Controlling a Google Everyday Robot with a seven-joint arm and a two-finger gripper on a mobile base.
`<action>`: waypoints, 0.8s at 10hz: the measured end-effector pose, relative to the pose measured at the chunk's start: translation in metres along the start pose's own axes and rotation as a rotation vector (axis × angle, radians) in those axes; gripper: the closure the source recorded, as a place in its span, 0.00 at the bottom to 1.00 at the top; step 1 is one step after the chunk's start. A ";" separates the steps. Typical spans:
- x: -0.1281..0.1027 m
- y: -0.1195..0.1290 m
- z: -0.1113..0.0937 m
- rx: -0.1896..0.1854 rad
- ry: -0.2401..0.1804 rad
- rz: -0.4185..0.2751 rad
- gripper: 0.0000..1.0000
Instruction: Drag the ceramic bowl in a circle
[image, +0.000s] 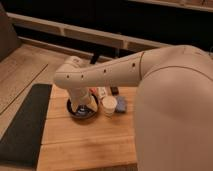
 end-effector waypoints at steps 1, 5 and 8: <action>-0.009 0.001 0.008 -0.003 0.003 -0.009 0.35; -0.043 0.035 0.050 -0.051 0.023 -0.139 0.35; -0.067 0.065 0.081 -0.109 0.039 -0.245 0.35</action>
